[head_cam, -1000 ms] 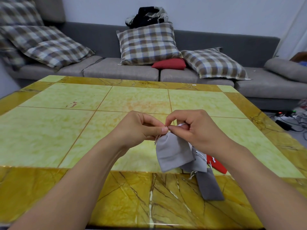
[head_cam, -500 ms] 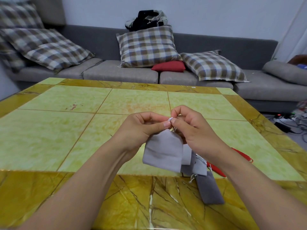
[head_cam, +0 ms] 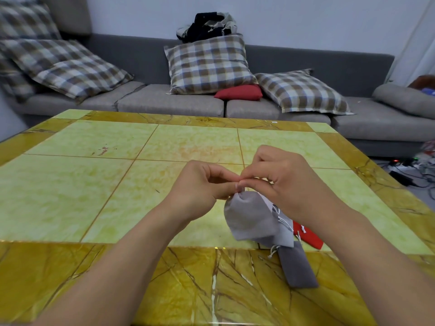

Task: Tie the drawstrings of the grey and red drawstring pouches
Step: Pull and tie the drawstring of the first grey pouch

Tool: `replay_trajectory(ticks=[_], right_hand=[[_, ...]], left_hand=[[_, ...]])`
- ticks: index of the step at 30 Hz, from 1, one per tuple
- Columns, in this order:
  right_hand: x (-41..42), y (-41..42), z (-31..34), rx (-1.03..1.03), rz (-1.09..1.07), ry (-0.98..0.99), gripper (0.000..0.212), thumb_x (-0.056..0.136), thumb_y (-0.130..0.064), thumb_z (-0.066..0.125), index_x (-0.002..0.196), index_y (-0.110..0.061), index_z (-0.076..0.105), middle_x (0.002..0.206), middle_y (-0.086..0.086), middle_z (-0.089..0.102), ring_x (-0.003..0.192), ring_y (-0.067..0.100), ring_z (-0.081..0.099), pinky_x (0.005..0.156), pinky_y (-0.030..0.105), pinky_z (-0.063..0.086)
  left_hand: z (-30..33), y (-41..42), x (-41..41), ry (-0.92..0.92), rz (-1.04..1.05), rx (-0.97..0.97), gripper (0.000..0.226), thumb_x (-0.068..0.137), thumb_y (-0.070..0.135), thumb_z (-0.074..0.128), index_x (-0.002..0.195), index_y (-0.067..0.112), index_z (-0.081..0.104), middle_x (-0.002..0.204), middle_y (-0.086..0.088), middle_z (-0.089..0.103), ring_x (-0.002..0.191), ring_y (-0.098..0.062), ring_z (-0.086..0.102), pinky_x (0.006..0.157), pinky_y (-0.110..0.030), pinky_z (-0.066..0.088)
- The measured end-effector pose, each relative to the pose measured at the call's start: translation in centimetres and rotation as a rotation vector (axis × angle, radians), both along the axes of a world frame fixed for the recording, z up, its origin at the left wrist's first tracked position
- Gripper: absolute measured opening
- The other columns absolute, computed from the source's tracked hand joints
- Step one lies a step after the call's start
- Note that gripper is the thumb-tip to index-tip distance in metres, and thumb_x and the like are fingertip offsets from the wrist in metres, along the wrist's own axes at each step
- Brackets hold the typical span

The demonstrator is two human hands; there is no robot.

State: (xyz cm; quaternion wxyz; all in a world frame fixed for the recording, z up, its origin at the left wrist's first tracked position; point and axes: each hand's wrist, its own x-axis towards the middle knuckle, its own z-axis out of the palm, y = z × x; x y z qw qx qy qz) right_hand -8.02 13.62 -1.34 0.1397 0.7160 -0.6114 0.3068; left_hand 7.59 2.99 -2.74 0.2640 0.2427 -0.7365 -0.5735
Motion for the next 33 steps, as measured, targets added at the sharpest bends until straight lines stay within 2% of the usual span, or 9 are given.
replay_trajectory(ticks=[3,5,7,10,14,20,25,28,33], right_hand=[[0.21,0.1,-0.08,-0.021,0.063,-0.185,0.005,0.081,-0.02,0.078,0.079,-0.015,0.078,0.084,-0.002,0.065,0.078,0.009,0.06,0.067,0.021,0.047],[0.31,0.18,0.06,0.022,0.088,-0.354,0.002,0.081,-0.017,0.08,0.078,-0.017,0.079,0.081,-0.006,0.072,0.081,0.011,0.067,0.067,0.031,0.053],[0.29,0.29,0.11,0.038,0.078,-0.455,0.001,0.08,-0.015,0.081,0.08,-0.016,0.08,0.077,-0.007,0.075,0.079,0.014,0.07,0.068,0.038,0.055],[0.29,0.36,0.14,0.031,0.062,-0.527,0.003,0.078,-0.012,0.082,0.081,-0.013,0.08,0.075,-0.006,0.076,0.076,0.012,0.071,0.069,0.034,0.056],[0.23,0.38,0.15,0.034,0.056,-0.557,0.003,0.077,-0.01,0.082,0.08,-0.012,0.08,0.073,-0.006,0.075,0.072,0.009,0.071,0.067,0.025,0.056],[-0.2,0.11,0.13,0.029,0.06,-0.504,0.004,0.078,-0.011,0.081,0.081,-0.014,0.08,0.075,-0.007,0.075,0.072,0.007,0.07,0.066,0.02,0.053],[-0.34,0.29,0.17,0.048,0.059,-0.508,0.006,0.079,-0.011,0.08,0.081,-0.016,0.08,0.074,-0.008,0.076,0.074,0.008,0.071,0.067,0.024,0.056],[-0.22,0.4,0.2,0.041,0.051,-0.519,0.003,0.08,-0.012,0.08,0.082,-0.014,0.08,0.074,-0.005,0.076,0.074,0.01,0.071,0.067,0.026,0.057],[-0.41,0.64,0.39,0.018,0.034,-0.537,0.003,0.078,-0.009,0.08,0.081,-0.011,0.08,0.075,-0.005,0.076,0.073,0.009,0.071,0.067,0.019,0.054]], left_hand=[[0.0,-0.11,0.1,-0.015,-0.056,0.053,0.01,0.083,0.005,0.074,0.092,0.002,0.077,0.088,-0.019,0.075,0.075,-0.018,0.067,0.069,-0.024,0.057],[0.07,-0.15,0.13,-0.003,-0.08,0.137,0.013,0.084,0.004,0.071,0.096,0.001,0.076,0.095,-0.022,0.074,0.079,-0.019,0.066,0.072,-0.025,0.058],[0.13,-0.17,0.12,0.01,-0.091,0.22,0.015,0.085,0.004,0.069,0.098,0.0,0.075,0.1,-0.022,0.073,0.085,-0.022,0.066,0.082,-0.033,0.058],[0.14,-0.27,0.17,0.032,-0.111,0.282,0.016,0.084,0.008,0.07,0.098,0.002,0.075,0.098,-0.016,0.075,0.088,-0.021,0.068,0.086,-0.034,0.056],[0.28,-0.27,0.3,0.053,-0.144,0.292,0.018,0.085,0.007,0.069,0.101,0.001,0.074,0.1,-0.016,0.075,0.089,-0.021,0.07,0.083,-0.029,0.058],[0.42,-0.35,0.55,0.05,-0.169,0.258,0.022,0.084,0.004,0.071,0.105,-0.003,0.072,0.104,-0.019,0.074,0.101,-0.032,0.07,0.085,-0.032,0.059],[0.45,-0.16,0.38,0.065,-0.164,0.257,0.022,0.084,0.006,0.071,0.103,-0.003,0.072,0.1,-0.019,0.075,0.089,-0.024,0.072,0.077,-0.026,0.058],[0.29,-0.03,0.2,0.088,-0.159,0.263,0.022,0.085,0.009,0.07,0.103,-0.002,0.073,0.1,-0.019,0.075,0.09,-0.025,0.072,0.079,-0.028,0.059],[0.55,-0.09,0.28,0.094,-0.259,0.312,0.026,0.095,0.017,0.059,0.11,0.001,0.071,0.107,-0.015,0.074,0.098,-0.024,0.07,0.086,-0.028,0.056]])
